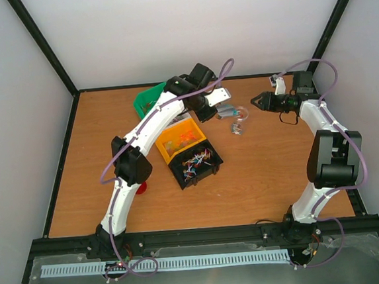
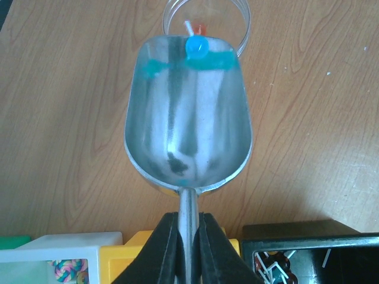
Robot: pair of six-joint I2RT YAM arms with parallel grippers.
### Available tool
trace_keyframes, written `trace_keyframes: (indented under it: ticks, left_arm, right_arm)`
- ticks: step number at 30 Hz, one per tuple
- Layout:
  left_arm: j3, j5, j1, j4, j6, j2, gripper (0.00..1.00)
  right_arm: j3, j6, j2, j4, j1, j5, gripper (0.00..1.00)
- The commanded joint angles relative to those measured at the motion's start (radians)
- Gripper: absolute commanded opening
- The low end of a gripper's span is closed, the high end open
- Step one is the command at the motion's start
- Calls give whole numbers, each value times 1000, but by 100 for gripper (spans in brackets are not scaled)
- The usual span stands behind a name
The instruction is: Pack the candies
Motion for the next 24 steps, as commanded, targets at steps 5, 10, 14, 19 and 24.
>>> trace_keyframes:
  ticks: [5, 10, 14, 19, 24]
  left_arm:
    - [55, -22, -17, -13, 38, 6, 1]
    - [55, -29, -17, -16, 42, 4, 1]
    - [45, -30, -17, -9, 30, -11, 1]
    - [-36, 12, -10, 40, 9, -82, 1]
    - [-123, 118, 47, 51, -56, -182, 1]
  right_arm:
    - [-14, 10, -1, 20, 4, -12, 45]
    - [-19, 13, 2, 26, 6, -12, 45]
    - [-14, 6, -1, 19, 9, -16, 47]
    - [3, -8, -1, 3, 15, -26, 47]
    - [54, -80, -4, -82, 15, -44, 47]
